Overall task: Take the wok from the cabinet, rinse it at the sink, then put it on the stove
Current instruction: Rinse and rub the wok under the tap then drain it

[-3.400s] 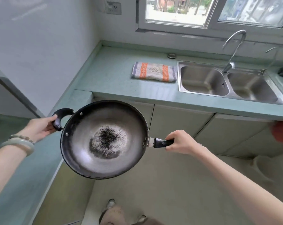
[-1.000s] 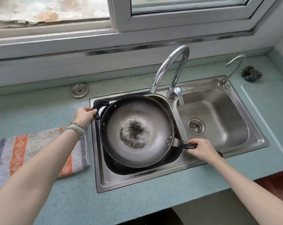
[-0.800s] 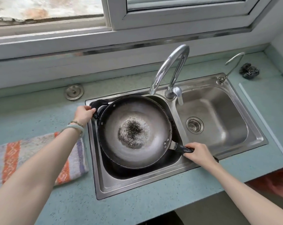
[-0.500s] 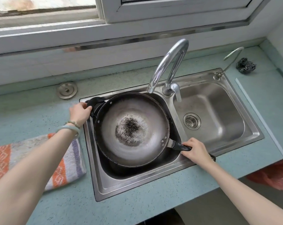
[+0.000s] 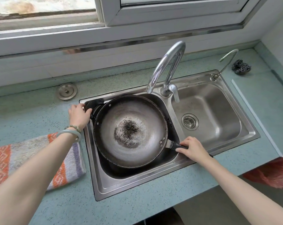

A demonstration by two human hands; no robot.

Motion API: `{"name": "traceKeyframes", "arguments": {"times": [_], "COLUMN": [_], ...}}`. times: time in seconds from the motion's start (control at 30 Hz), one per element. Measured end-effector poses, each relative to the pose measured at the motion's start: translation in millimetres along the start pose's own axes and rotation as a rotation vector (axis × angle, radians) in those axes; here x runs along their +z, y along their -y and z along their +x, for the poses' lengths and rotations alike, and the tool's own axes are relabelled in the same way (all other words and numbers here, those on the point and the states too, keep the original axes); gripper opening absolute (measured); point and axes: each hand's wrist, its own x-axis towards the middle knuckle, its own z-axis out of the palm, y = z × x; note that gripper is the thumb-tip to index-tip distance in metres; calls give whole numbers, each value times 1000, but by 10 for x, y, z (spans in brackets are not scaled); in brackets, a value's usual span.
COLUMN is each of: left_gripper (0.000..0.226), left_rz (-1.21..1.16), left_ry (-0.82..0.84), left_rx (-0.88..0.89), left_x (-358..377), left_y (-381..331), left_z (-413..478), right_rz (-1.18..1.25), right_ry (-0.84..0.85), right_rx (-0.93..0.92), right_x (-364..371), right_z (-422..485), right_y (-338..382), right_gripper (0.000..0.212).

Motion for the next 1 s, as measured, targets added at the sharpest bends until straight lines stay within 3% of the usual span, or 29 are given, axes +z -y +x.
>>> {"name": "traceKeyframes", "arguments": {"times": [0.2, 0.33, 0.4, 0.47, 0.6, 0.77, 1.0], "left_gripper": [45, 44, 44, 42, 38, 35, 38], "left_rz": [-74, -99, -99, -106, -108, -119, -150], "left_ry": [-49, -52, -51, -62, -69, -55, -17], "left_rx": [19, -9, -30, -41, -30, -93, -134], "left_x": [-38, -47, -45, -33, 5, 57, 102], "left_y": [-85, -83, -79, -95, -119, -45, -13], "left_z": [-173, -389, -507, -633, -837, -962, -1043], "right_rz": [746, 1294, 1472, 1530, 1456, 1386, 1390], "right_ry": [-330, -203, -85, -35, -66, -60, -98], "right_rx": [210, 336, 357, 367, 389, 375, 375], "right_x": [-499, -793, -856, -883, -906, -988, -1027], "right_z": [376, 760, 891, 993, 1082, 1062, 1037], "right_y": [466, 771, 866, 917, 926, 969, 983], "right_gripper": [12, 41, 41, 24, 11, 34, 32]}}
